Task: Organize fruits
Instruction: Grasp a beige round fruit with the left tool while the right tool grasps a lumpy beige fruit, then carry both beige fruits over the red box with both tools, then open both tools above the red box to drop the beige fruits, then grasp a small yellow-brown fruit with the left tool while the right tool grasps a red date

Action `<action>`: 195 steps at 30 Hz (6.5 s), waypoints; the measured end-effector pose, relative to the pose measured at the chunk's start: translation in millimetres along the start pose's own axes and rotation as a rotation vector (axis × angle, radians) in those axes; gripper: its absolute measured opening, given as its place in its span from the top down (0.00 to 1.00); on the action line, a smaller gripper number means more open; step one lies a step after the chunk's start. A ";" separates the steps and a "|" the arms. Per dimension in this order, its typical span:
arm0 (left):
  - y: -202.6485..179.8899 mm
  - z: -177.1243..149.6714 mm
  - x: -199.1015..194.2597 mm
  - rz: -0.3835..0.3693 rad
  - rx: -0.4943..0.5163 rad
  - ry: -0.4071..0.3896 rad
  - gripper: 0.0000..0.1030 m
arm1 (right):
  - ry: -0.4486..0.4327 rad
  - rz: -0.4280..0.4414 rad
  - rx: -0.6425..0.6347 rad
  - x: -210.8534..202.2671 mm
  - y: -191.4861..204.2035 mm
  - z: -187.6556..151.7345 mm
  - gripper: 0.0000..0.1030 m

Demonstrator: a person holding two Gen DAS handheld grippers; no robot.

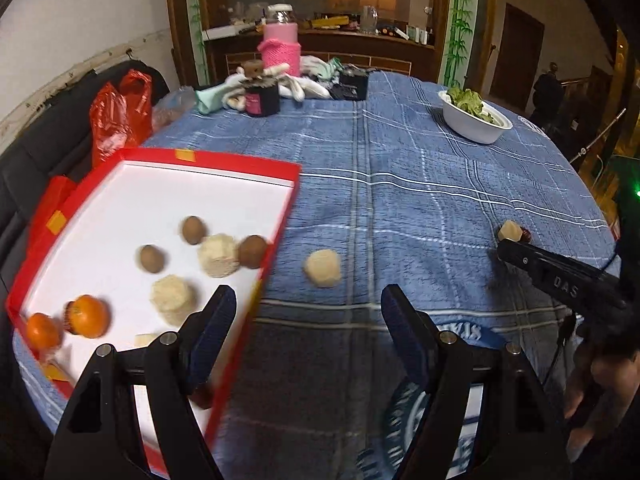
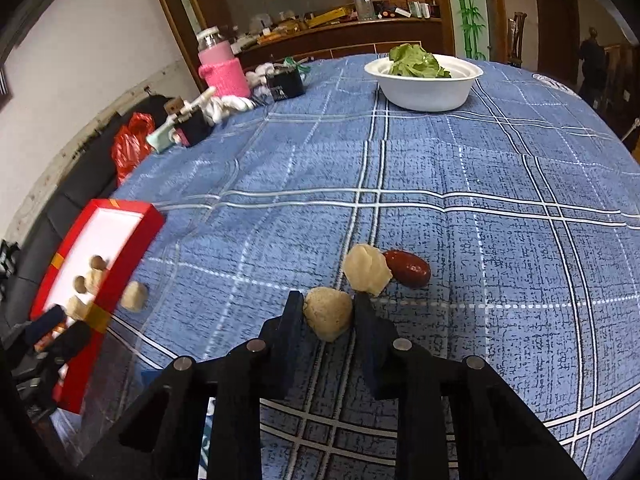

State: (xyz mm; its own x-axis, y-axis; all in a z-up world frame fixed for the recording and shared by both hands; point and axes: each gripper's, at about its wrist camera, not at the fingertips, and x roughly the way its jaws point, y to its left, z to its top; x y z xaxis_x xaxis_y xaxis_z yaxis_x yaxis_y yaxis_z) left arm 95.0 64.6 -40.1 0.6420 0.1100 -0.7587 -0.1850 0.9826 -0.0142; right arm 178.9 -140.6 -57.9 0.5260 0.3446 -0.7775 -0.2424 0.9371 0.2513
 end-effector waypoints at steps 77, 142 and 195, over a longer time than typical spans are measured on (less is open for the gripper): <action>-61.9 -15.5 4.9 -0.034 0.029 -0.057 0.78 | -0.184 -0.078 -0.066 -70.5 20.8 -45.4 0.74; 165.4 -16.3 -21.9 0.225 -0.367 -0.076 0.28 | -0.087 0.282 -0.346 -5.4 218.2 -0.9 0.55; -163.7 37.0 52.7 -0.128 0.165 0.008 0.29 | -0.179 0.031 0.050 -59.8 -88.6 21.9 0.83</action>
State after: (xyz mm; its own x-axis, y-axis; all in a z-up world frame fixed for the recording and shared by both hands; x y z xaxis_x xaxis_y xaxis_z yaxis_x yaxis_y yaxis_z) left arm 186.6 -85.0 -53.7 0.6462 -0.0178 -0.7630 0.0224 0.9997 -0.0044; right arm 186.8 -243.0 -21.0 0.6568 0.3741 -0.6547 -0.2225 0.9257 0.3058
